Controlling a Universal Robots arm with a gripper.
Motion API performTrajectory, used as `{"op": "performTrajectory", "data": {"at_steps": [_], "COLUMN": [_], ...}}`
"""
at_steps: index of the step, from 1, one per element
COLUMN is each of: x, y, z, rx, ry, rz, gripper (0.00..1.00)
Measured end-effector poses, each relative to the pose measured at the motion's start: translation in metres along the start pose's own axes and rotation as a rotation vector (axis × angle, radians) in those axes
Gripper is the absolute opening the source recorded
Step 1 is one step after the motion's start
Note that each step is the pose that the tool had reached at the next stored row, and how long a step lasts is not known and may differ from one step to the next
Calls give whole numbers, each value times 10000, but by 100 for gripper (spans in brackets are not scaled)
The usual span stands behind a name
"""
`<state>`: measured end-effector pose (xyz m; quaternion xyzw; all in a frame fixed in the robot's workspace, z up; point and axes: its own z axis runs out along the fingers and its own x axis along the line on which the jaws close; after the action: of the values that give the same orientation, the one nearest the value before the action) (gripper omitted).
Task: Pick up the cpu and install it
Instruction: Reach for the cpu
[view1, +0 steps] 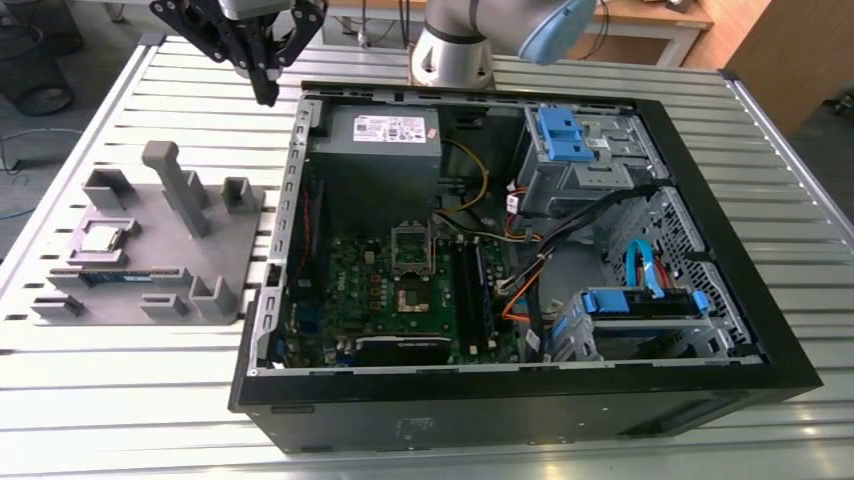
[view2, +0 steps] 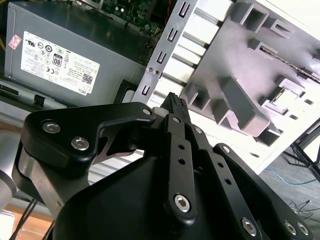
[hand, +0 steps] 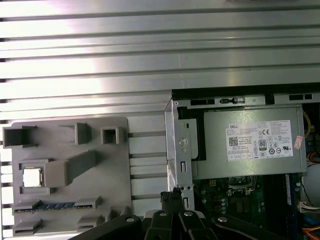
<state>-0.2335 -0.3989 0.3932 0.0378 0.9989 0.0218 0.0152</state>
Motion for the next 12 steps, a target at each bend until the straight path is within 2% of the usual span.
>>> {"op": "performTrajectory", "data": {"at_steps": [12], "x": [62], "y": [-5], "z": [-2], "rx": [-1], "ry": [-1], "rz": [0], "gripper": [11]}}
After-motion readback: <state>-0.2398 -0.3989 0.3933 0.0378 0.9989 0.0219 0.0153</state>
